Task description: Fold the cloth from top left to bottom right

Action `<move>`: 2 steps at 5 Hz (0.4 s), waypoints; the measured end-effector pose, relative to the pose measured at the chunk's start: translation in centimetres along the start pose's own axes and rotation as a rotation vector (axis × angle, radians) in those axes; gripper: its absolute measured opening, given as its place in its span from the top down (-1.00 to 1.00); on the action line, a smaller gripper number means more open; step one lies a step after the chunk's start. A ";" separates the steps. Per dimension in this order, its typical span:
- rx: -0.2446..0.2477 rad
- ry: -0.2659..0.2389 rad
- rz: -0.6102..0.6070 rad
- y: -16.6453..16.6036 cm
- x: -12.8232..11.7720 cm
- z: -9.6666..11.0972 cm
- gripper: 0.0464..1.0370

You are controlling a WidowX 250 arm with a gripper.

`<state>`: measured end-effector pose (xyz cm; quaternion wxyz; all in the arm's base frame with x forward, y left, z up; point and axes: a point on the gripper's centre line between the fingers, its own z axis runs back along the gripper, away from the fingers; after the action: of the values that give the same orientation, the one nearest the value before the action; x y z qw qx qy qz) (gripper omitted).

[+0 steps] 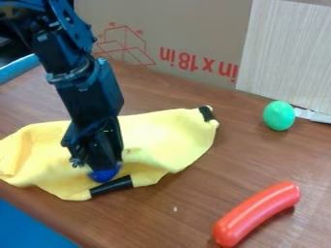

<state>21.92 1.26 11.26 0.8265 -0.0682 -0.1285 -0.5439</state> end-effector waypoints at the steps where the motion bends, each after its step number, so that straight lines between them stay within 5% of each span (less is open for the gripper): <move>1: 0.006 -0.015 0.011 0.4 -0.2 0.7 -0.65; 2: -0.001 -0.019 0.030 1.0 -0.1 1.8 -0.93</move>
<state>22.57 2.25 13.01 0.8332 -0.0757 -0.1350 -0.5309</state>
